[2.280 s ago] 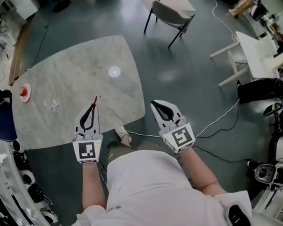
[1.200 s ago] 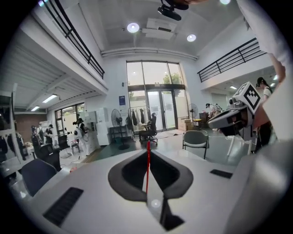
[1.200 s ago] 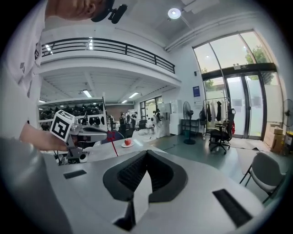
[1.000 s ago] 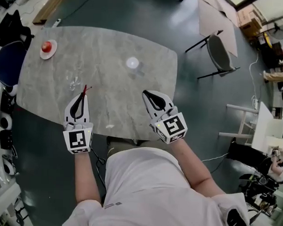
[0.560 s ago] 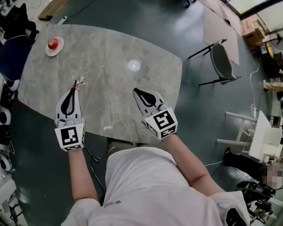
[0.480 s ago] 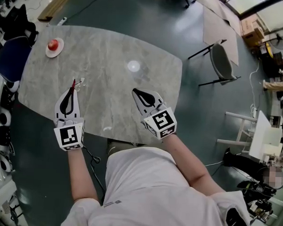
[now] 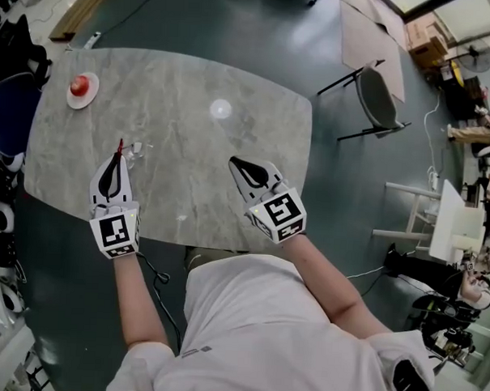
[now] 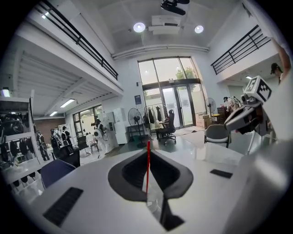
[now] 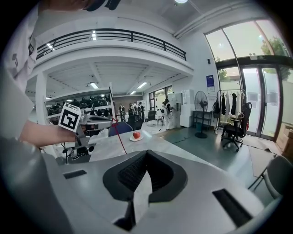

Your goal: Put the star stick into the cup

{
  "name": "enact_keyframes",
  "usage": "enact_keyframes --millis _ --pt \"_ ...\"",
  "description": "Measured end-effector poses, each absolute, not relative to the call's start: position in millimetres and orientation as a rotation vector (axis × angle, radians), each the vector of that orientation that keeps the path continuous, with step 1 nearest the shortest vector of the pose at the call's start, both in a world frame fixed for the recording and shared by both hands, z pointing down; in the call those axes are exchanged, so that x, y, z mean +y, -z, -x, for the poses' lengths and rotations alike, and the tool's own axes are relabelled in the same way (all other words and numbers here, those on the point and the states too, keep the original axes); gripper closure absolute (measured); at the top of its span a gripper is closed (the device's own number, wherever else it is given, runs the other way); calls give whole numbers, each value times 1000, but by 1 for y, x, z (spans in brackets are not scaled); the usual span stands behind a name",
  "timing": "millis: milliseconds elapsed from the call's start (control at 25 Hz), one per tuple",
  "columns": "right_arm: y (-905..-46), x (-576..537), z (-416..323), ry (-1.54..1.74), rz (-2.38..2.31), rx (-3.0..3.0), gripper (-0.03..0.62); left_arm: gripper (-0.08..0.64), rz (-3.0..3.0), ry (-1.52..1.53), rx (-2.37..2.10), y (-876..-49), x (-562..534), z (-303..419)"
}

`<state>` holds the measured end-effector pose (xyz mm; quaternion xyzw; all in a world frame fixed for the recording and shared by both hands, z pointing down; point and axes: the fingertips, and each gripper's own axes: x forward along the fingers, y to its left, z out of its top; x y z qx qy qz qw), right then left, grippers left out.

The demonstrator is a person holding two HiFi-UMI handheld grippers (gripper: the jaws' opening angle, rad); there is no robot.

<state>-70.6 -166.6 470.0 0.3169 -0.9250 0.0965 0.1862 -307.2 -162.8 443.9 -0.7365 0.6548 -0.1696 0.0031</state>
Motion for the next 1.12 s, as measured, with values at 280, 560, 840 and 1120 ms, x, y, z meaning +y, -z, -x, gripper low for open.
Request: enact_keyframes --millis 280,560,840,1120 --pt "-484 -174 67 -293 -909 -2555 581 543 2352 581 2048 -474 -172 313" --pt "-493 -177 71 -309 -901 -2532 581 543 2372 628 2010 -493 -177 310" --pt "-495 -179 69 -307 -895 -2523 581 543 2400 668 1982 -509 -179 299" --pt "-499 -178 66 -313 -898 -2510 581 543 2419 704 1900 -518 -180 282"
